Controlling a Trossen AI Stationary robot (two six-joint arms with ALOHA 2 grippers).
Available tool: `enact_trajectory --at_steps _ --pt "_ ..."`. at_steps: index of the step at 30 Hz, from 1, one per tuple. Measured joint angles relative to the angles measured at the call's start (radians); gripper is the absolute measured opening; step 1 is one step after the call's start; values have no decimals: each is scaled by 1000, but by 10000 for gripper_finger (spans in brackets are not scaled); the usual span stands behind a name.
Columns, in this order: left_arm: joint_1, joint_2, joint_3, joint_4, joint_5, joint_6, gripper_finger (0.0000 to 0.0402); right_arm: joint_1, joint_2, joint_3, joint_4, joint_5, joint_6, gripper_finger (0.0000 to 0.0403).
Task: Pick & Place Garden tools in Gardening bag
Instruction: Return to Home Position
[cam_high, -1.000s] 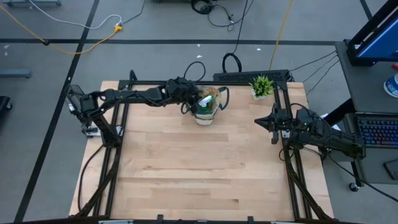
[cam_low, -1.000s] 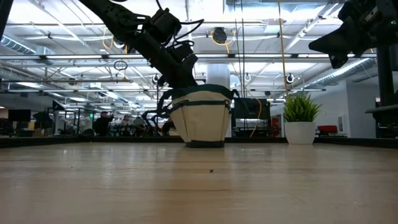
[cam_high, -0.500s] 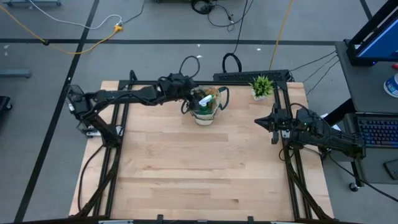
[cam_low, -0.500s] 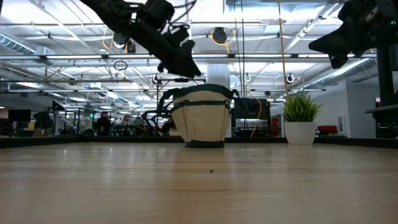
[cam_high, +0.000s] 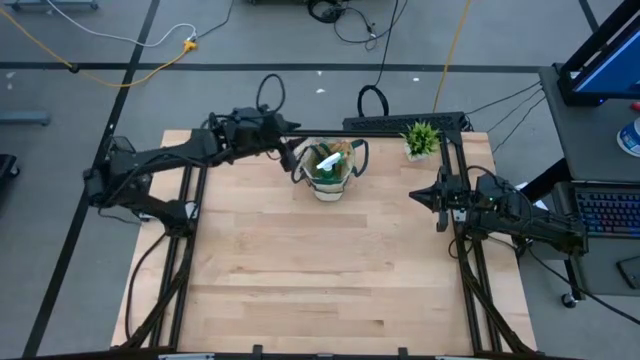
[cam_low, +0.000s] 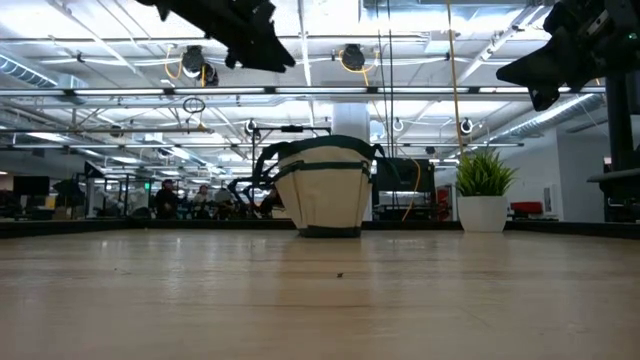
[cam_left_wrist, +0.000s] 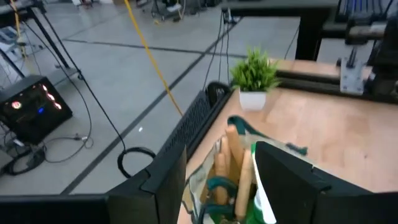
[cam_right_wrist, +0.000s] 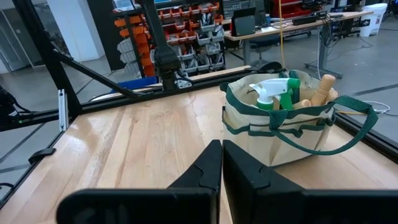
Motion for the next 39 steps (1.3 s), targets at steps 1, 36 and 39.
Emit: enact_trajectory --at_steps 1,36,39 --pt "-2 -14 0 -8 0 -15 200 0 0 0 0 0 0 6" --pt "-125 -239 0 -191 156 -181 200 0 0 0 1 0 0 6" --pt "-154 -239 0 -188 118 -180 200 0 0 0 1 0 0 6"
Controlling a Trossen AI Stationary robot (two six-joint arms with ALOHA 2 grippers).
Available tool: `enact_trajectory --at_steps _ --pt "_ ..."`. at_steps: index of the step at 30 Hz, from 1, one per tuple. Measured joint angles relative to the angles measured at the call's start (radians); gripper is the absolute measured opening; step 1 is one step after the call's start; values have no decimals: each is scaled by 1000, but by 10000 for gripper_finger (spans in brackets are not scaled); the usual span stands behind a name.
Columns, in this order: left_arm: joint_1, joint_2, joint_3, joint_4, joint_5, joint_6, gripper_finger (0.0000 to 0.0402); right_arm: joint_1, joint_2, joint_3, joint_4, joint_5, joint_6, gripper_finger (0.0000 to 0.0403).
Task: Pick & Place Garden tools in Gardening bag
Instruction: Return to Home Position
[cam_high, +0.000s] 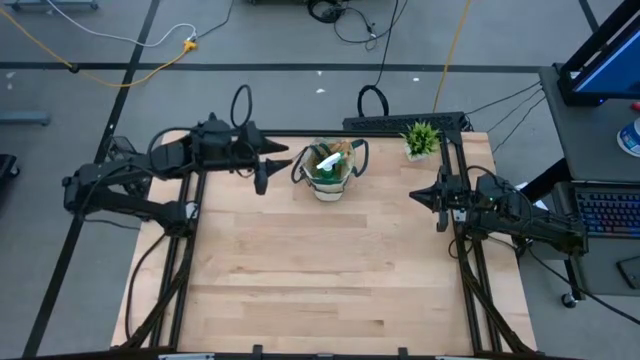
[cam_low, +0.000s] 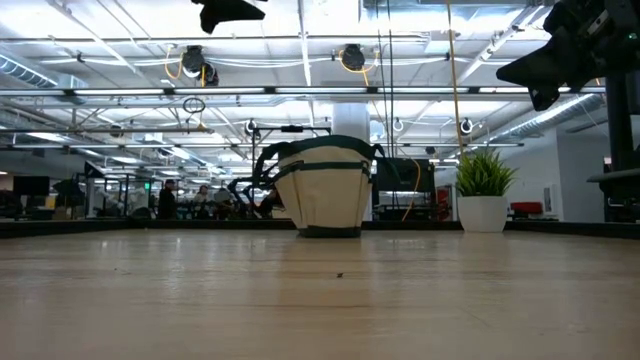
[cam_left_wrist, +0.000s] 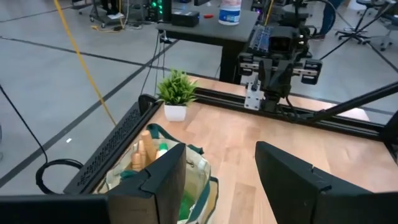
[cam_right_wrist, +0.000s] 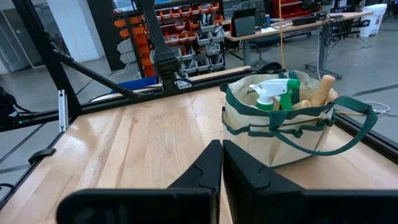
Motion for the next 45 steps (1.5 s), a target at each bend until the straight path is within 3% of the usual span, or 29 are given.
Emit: enact_trajectory --at_steps 8,15,23,29,45 --pt "-62 0 -7 25 -15 3 200 0 0 0 0 0 0 6" --pt "-85 0 -113 163 -15 -18 200 0 0 0 0 0 0 6" --pt "-84 -25 -177 192 -15 -27 200 0 0 0 0 0 0 7" --pt "-84 -121 -212 195 -15 1 200 0 0 0 0 0 0 7" --pt "-85 -387 -480 272 -41 -29 200 0 0 0 0 0 0 6"
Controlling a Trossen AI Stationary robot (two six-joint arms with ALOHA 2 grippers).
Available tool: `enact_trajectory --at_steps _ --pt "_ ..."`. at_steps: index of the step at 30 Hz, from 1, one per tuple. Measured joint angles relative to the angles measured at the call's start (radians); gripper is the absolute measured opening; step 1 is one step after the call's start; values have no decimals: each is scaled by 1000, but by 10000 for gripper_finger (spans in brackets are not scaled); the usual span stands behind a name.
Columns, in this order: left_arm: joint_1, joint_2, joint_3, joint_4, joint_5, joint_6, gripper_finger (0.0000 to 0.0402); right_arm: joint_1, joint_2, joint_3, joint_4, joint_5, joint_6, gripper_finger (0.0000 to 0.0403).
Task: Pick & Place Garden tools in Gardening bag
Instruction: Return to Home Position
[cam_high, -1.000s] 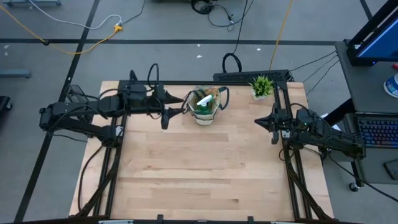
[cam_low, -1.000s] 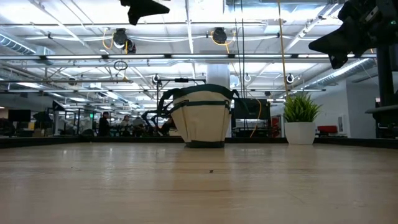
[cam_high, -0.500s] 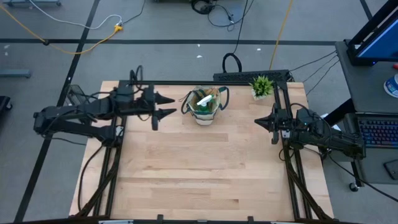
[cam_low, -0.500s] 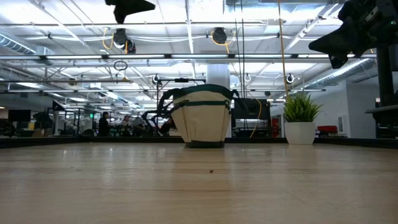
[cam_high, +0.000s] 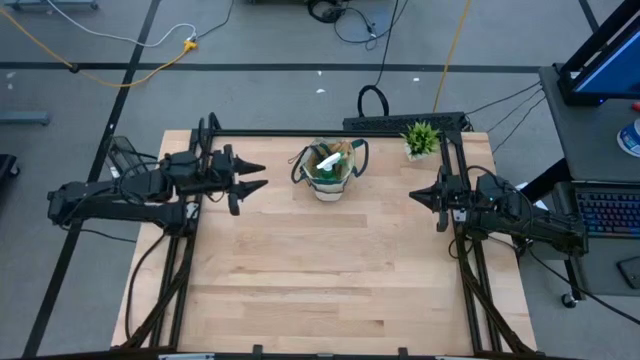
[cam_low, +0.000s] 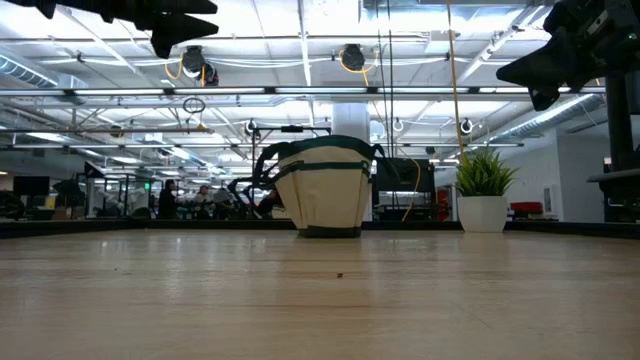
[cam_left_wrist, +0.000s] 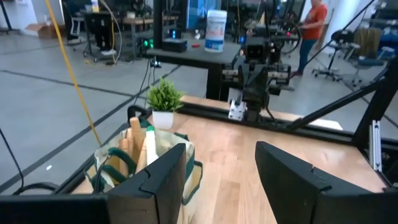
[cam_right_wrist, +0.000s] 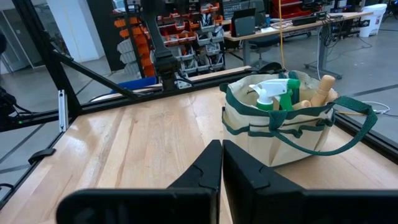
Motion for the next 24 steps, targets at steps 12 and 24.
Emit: enact_trajectory --at_steps 12,24 --pt "0 -79 -80 37 63 0 200 0 0 0 0 0 0 6" --pt "-2 -138 -226 210 91 -46 200 0 0 0 -1 0 0 6"
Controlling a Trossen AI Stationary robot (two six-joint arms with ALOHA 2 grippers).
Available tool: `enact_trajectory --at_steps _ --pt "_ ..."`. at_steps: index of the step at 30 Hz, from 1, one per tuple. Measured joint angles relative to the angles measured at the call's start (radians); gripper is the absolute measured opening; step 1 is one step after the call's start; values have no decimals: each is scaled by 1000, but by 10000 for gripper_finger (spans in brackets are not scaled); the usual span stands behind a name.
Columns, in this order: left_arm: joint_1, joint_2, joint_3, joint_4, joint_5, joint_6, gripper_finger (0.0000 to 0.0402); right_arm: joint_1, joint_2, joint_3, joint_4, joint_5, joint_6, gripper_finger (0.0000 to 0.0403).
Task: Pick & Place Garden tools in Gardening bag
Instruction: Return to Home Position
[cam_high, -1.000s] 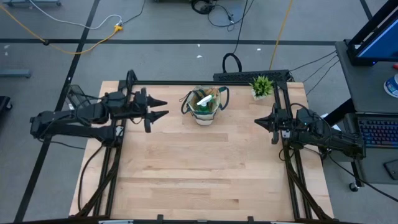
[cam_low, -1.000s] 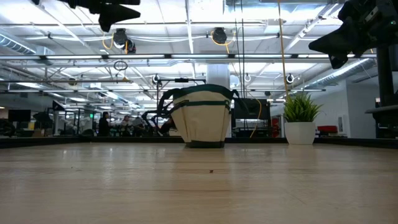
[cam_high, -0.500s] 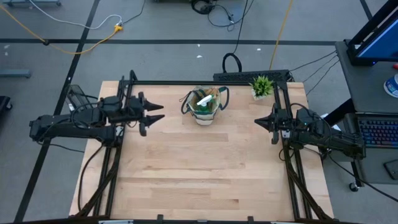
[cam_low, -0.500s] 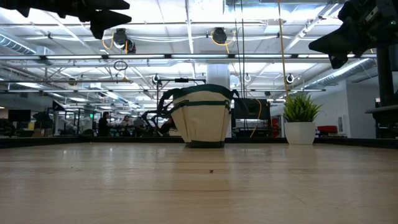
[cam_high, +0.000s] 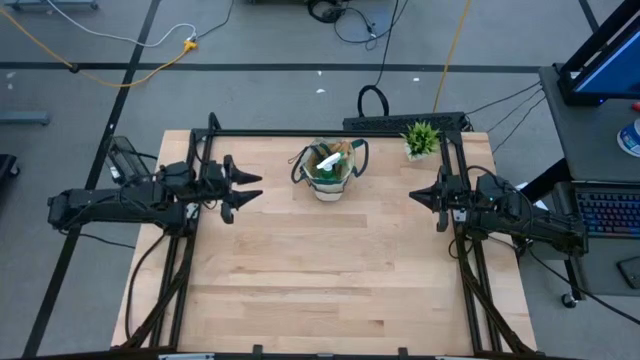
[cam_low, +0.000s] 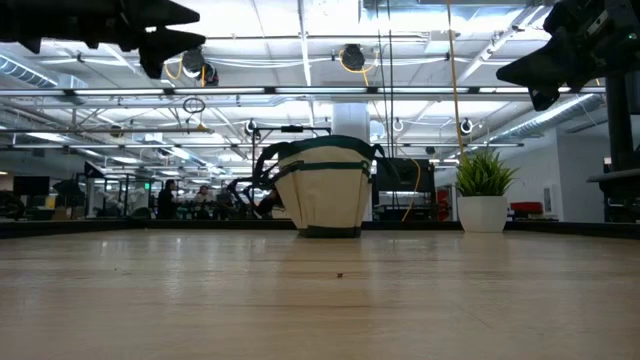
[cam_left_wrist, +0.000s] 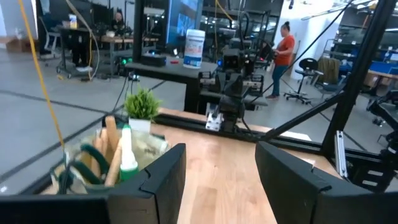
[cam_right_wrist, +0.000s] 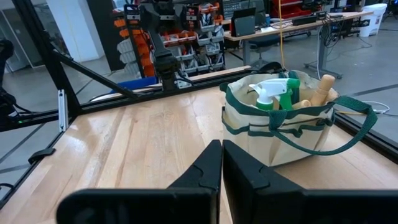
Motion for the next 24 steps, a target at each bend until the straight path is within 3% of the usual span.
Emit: enact_trajectory --at_steps 8,24 --pt "-30 -66 -37 -32 -46 -10 200 0 0 0 -6 0 0 6" --pt "-82 -315 -38 -341 -65 38 200 0 0 0 -7 0 0 6"
